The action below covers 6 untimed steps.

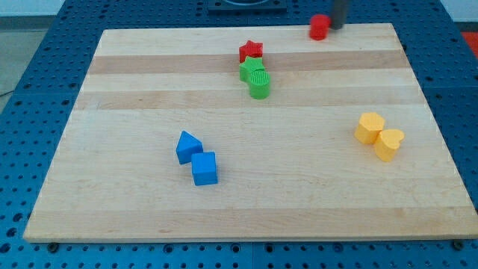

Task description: Slide the red circle above the red star

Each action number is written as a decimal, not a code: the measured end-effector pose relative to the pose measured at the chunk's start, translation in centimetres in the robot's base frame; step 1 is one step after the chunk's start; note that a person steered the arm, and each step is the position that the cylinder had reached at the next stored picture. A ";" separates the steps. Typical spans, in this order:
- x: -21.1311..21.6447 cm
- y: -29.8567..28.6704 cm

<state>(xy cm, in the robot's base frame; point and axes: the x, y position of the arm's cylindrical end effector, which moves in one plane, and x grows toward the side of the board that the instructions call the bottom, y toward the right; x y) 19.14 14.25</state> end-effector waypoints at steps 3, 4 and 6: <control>2.5 -5.4; 3.7 -3.8; 4.3 -11.2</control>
